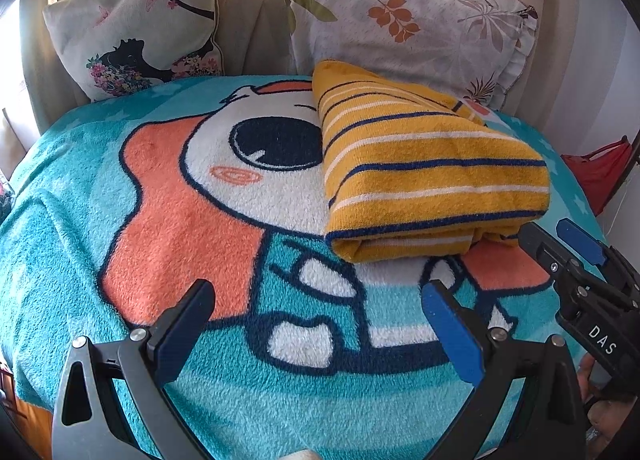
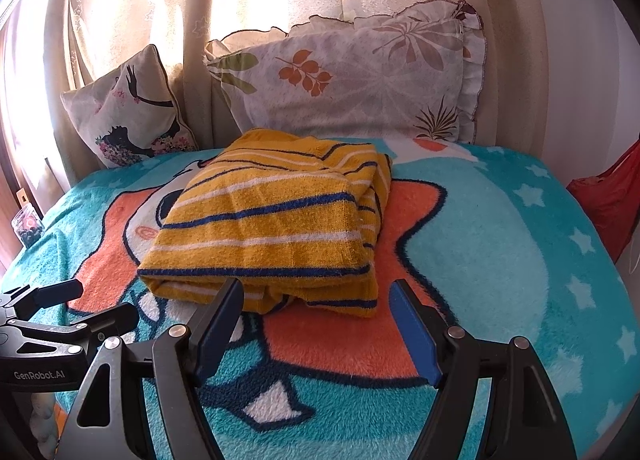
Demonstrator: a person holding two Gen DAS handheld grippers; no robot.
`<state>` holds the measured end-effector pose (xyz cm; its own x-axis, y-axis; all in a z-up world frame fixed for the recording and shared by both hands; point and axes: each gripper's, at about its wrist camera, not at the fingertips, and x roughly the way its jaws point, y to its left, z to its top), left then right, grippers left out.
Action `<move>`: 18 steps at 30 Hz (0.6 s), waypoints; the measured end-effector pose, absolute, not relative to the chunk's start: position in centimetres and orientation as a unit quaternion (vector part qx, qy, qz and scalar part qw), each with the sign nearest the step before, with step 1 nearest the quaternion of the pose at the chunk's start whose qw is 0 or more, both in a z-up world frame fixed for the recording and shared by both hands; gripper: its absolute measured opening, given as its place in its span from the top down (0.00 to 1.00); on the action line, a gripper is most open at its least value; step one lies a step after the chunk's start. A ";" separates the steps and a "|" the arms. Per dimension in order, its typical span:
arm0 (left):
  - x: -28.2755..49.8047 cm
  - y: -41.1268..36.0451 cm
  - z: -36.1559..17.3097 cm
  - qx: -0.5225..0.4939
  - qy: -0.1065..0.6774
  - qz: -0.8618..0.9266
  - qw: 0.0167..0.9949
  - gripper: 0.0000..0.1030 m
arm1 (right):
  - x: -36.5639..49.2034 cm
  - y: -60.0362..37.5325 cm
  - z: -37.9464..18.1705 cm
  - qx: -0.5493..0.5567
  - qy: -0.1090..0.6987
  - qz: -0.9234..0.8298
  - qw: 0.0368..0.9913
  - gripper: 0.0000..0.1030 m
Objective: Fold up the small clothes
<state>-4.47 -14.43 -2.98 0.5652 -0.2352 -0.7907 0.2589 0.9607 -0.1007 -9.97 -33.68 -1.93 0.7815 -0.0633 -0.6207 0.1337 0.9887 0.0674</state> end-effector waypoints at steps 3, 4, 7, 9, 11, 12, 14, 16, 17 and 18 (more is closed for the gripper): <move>-4.6 -14.5 -3.0 0.014 0.446 -0.140 0.884 0.00 | -10.0 -33.7 -2.0 0.053 0.327 -0.052 0.942 0.23; -4.6 -14.5 -3.0 0.014 0.446 -0.140 0.884 0.00 | -10.0 -33.7 -2.0 0.053 0.327 -0.052 0.942 0.23; -4.6 -14.5 -3.1 0.014 0.449 -0.141 0.882 0.00 | -10.1 -33.6 -1.9 0.054 0.325 -0.051 0.943 0.23; -4.6 -14.5 -3.1 0.013 0.450 -0.141 0.882 0.00 | -10.2 -33.5 -1.9 0.052 0.325 -0.051 0.943 0.23; -4.6 -14.5 -3.1 0.012 0.451 -0.142 0.881 0.00 | -10.2 -33.5 -1.9 0.051 0.325 -0.051 0.943 0.23; -4.6 -14.5 -3.1 0.012 0.451 -0.142 0.881 0.00 | -10.2 -33.5 -1.9 0.051 0.325 -0.051 0.943 0.23; -4.5 -14.5 -3.1 0.012 0.452 -0.143 0.881 0.00 | -10.2 -33.5 -2.0 0.051 0.326 -0.051 0.943 0.23; -4.5 -14.5 -3.2 0.012 0.453 -0.143 0.880 0.00 | -10.2 -33.6 -2.0 0.053 0.327 -0.051 0.942 0.22; -4.5 -14.5 -3.2 0.012 0.453 -0.144 0.880 0.00 | -10.2 -33.6 -2.0 0.053 0.327 -0.051 0.942 0.22; -4.5 -14.5 -3.2 0.011 0.454 -0.144 0.879 0.00 | -10.2 -33.6 -2.0 0.053 0.328 -0.051 0.942 0.22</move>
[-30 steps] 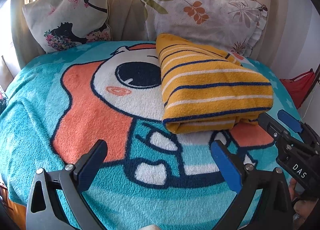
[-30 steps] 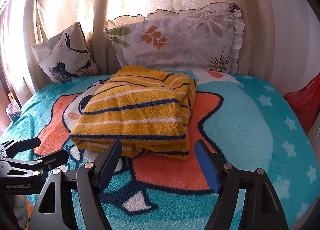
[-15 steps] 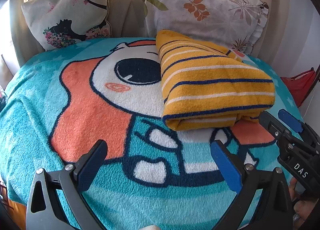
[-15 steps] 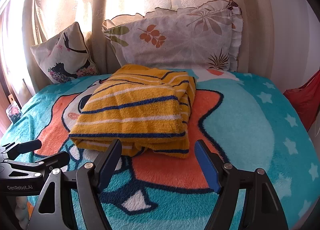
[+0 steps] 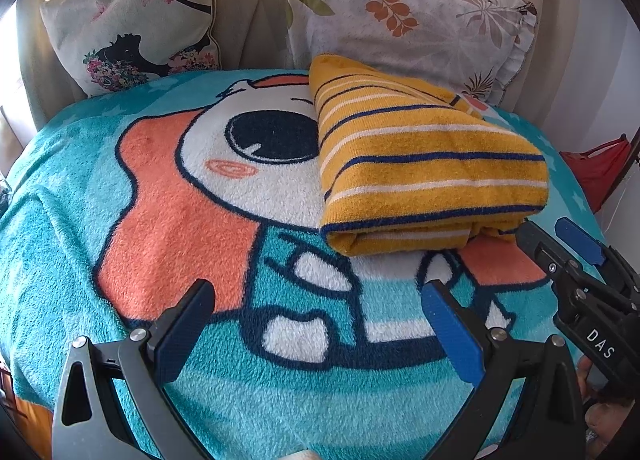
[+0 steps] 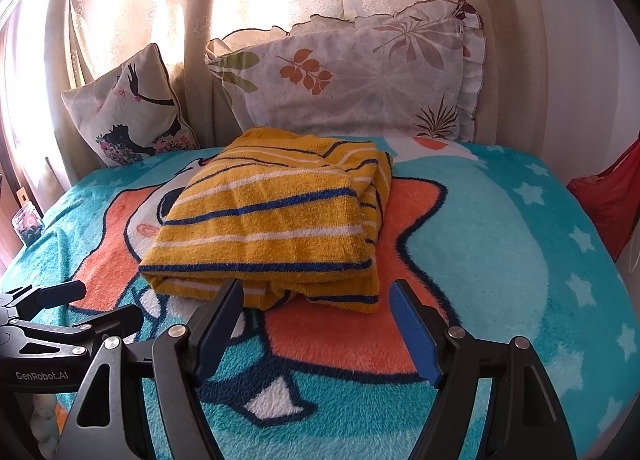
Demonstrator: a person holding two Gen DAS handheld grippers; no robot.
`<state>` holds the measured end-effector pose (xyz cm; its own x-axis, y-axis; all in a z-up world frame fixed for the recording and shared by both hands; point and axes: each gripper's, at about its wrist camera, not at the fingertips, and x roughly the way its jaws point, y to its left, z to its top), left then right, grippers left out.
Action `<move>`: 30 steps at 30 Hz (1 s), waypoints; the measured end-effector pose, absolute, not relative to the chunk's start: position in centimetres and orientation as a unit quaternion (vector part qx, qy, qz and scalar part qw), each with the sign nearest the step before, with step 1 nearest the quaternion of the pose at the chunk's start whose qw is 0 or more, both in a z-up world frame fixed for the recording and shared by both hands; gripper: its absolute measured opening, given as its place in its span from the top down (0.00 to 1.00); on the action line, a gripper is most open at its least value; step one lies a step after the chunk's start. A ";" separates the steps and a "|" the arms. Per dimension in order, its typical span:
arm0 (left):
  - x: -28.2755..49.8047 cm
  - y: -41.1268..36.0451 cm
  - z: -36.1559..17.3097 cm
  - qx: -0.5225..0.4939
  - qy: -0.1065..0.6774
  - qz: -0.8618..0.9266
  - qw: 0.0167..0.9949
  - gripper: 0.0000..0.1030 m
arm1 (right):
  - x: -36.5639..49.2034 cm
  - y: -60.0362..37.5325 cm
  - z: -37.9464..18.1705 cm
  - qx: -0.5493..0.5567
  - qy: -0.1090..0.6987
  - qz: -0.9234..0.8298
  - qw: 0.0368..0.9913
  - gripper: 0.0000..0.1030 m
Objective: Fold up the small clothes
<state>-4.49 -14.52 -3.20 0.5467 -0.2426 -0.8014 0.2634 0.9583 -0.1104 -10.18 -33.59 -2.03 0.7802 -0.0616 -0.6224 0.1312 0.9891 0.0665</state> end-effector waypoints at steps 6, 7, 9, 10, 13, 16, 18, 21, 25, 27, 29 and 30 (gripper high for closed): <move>-4.5 -14.6 -3.3 0.011 0.455 -0.145 0.878 0.00 | -10.1 -33.5 -2.0 0.052 0.328 -0.050 0.942 0.22; -4.5 -14.6 -3.3 0.011 0.455 -0.145 0.878 0.00 | -10.1 -33.5 -2.0 0.052 0.328 -0.050 0.942 0.22; -4.5 -14.6 -3.3 0.010 0.455 -0.145 0.878 0.00 | -10.1 -33.5 -2.0 0.052 0.329 -0.050 0.942 0.22; -4.4 -14.6 -3.3 0.010 0.455 -0.145 0.878 0.00 | -10.1 -33.4 -2.1 0.052 0.329 -0.050 0.942 0.22; -4.4 -14.5 -3.4 0.010 0.456 -0.145 0.878 0.00 | -10.0 -33.4 -2.1 0.053 0.331 -0.049 0.941 0.22; -4.4 -14.5 -3.5 0.010 0.458 -0.146 0.877 0.00 | -9.9 -33.4 -2.1 0.054 0.332 -0.048 0.941 0.22; -4.3 -14.6 -3.6 0.009 0.459 -0.147 0.876 0.00 | -9.8 -33.3 -2.1 0.053 0.332 -0.048 0.941 0.22; -4.3 -14.6 -3.7 0.009 0.461 -0.149 0.875 0.00 | -9.8 -33.2 -2.1 0.051 0.333 -0.046 0.940 0.22; -4.2 -14.5 -3.8 0.008 0.462 -0.150 0.874 0.00 | -9.7 -33.1 -2.1 0.050 0.333 -0.045 0.940 0.22; -4.1 -14.5 -3.8 0.007 0.463 -0.151 0.874 0.00 | -9.7 -33.0 -2.1 0.050 0.333 -0.045 0.940 0.22; -4.1 -14.5 -3.8 0.007 0.463 -0.151 0.873 0.00 | -9.7 -33.0 -2.1 0.049 0.334 -0.046 0.940 0.22; -4.1 -14.5 -3.9 0.006 0.464 -0.151 0.873 0.00 | -9.6 -33.0 -2.2 0.049 0.335 -0.046 0.940 0.22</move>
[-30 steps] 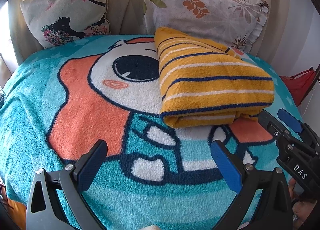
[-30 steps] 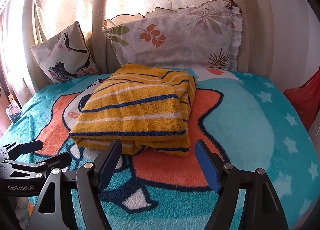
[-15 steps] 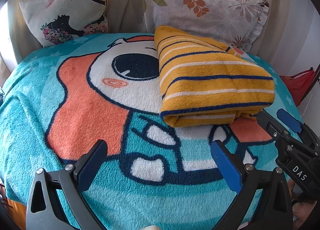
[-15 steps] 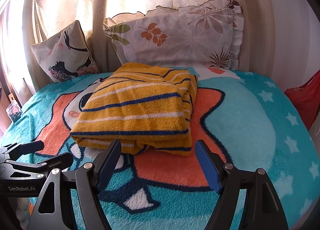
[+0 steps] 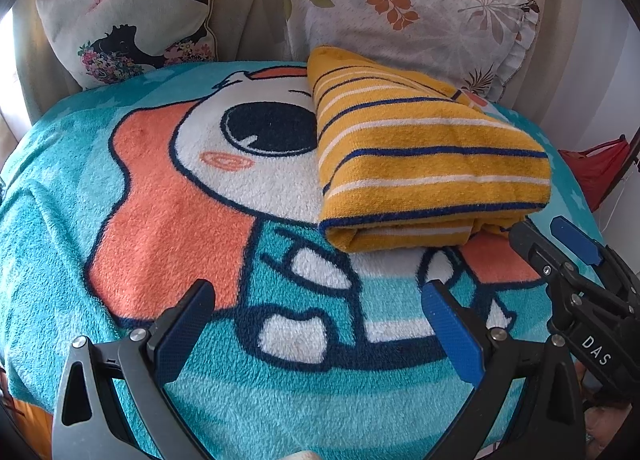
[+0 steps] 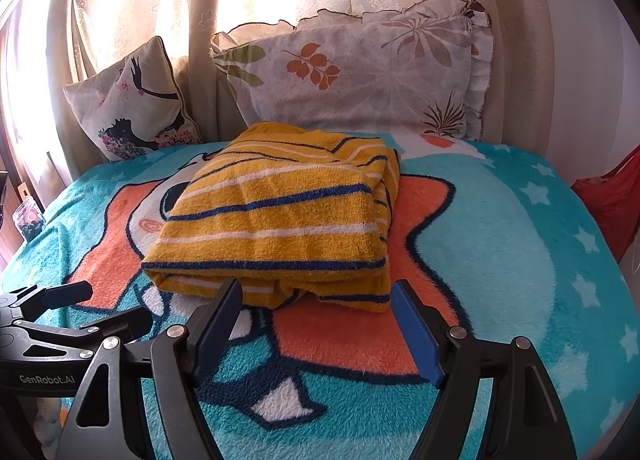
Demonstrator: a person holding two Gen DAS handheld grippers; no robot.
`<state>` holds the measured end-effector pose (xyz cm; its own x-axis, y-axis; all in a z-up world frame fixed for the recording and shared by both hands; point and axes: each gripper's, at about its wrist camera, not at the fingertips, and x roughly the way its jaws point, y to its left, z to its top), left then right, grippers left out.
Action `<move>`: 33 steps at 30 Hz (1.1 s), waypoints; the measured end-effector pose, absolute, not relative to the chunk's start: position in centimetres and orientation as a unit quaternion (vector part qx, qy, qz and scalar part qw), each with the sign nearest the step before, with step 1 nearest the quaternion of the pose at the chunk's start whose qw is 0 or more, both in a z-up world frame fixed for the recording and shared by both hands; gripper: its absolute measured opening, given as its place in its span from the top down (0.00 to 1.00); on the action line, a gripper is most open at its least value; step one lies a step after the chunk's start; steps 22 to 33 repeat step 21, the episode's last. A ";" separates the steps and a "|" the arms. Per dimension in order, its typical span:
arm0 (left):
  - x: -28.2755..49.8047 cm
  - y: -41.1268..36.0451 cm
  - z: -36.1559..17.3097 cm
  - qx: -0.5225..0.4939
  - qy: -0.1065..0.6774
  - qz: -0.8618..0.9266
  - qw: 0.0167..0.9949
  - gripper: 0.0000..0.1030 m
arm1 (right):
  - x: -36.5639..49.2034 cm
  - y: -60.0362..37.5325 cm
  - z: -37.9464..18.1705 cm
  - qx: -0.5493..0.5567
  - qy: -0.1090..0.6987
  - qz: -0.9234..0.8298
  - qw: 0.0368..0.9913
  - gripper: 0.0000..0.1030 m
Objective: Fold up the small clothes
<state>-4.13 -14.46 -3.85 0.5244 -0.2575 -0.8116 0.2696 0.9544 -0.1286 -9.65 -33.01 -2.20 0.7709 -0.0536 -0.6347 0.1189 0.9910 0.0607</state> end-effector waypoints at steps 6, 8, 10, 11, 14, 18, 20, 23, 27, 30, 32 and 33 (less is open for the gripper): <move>-4.0 -14.3 -4.1 0.004 0.467 -0.150 0.871 0.00 | -9.5 -33.0 -2.5 0.051 0.340 -0.043 0.938 0.21; -4.0 -14.3 -4.1 0.004 0.467 -0.150 0.871 0.00 | -9.5 -33.0 -2.5 0.050 0.340 -0.043 0.938 0.21; -4.0 -14.3 -4.1 0.004 0.468 -0.150 0.871 0.00 | -9.5 -32.9 -2.5 0.051 0.339 -0.043 0.938 0.21; -4.0 -14.3 -4.1 0.003 0.468 -0.150 0.871 0.00 | -9.5 -32.9 -2.5 0.051 0.339 -0.043 0.938 0.21; -4.0 -14.3 -4.2 0.003 0.468 -0.152 0.871 0.00 | -9.5 -32.9 -2.7 0.052 0.341 -0.042 0.938 0.21; -4.3 -14.4 -4.1 0.006 0.461 -0.154 0.874 0.00 | -9.6 -32.8 -2.7 0.051 0.342 -0.041 0.937 0.21; -4.5 -14.4 -4.0 0.008 0.458 -0.154 0.875 0.00 | -9.6 -32.7 -2.8 0.051 0.343 -0.041 0.937 0.21; -4.5 -14.4 -4.0 0.008 0.458 -0.155 0.875 0.00 | -9.7 -32.6 -2.8 0.051 0.343 -0.041 0.937 0.21; -4.5 -14.4 -4.0 0.008 0.458 -0.155 0.875 0.00 | -9.7 -32.6 -2.8 0.051 0.343 -0.041 0.937 0.21; -4.5 -14.4 -4.0 0.008 0.458 -0.155 0.875 0.00 | -9.7 -32.6 -2.8 0.051 0.343 -0.041 0.937 0.21; -4.5 -14.4 -4.0 0.008 0.458 -0.155 0.875 0.00 | -9.7 -32.6 -2.8 0.051 0.343 -0.041 0.937 0.21; -4.5 -14.4 -4.0 0.008 0.458 -0.155 0.875 0.00 | -9.7 -32.6 -2.8 0.051 0.343 -0.041 0.937 0.21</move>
